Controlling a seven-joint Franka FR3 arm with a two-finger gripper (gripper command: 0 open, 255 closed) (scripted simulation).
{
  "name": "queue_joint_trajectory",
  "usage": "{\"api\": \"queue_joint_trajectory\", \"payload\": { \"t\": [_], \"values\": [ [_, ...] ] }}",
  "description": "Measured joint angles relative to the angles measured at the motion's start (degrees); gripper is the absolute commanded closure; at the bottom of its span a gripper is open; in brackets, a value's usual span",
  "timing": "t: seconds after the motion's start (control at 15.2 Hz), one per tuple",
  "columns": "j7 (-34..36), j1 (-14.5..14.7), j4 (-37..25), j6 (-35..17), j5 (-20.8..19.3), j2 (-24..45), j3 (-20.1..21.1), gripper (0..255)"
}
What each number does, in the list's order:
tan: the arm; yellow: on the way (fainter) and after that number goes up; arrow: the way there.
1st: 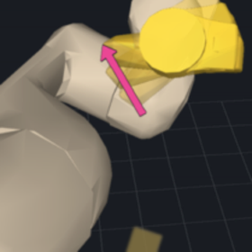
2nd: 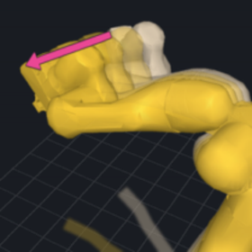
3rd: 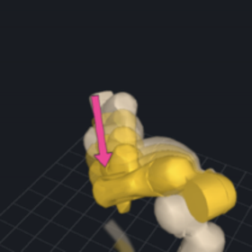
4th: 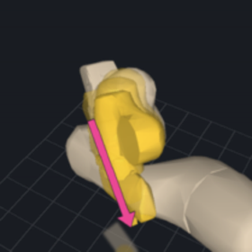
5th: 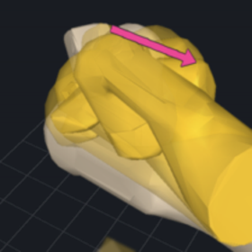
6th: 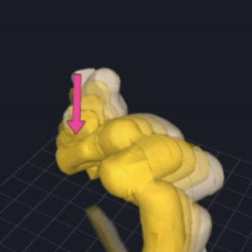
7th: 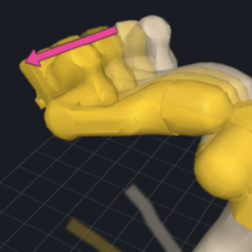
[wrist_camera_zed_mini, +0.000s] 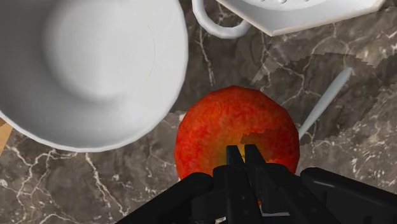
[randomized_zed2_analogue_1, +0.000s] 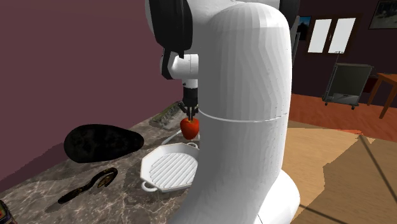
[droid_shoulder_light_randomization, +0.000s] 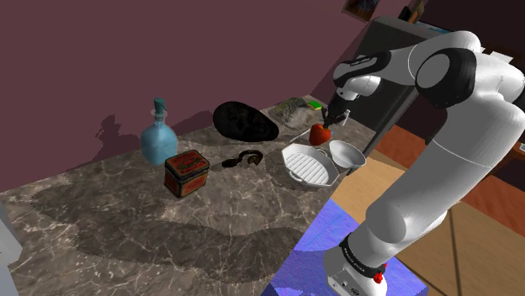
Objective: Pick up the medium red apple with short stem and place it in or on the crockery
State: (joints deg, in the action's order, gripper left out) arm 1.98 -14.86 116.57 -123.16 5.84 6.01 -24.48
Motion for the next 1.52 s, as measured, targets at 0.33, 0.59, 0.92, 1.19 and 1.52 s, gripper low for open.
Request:
{"api": "queue_joint_trajectory", "payload": {
  "t": [0.33, 0.59, 0.92, 1.19, 1.52],
  "values": [
    [0.74, 0.15, -1.92, 3.19, -0.88, -1.44, -0.06, 255],
    [1.26, 0.23, -3.76, 5.95, -1.5, -2.5, -0.09, 255],
    [1.72, 0.27, -6.74, 9.74, -2.04, -3.42, -0.11, 255],
    [2.05, 0.29, -9.12, 12.79, -2.46, -4.16, -0.12, 255],
    [2.34, 0.31, -12.37, 16.45, -2.73, -4.64, -0.12, 255]
  ]
}}
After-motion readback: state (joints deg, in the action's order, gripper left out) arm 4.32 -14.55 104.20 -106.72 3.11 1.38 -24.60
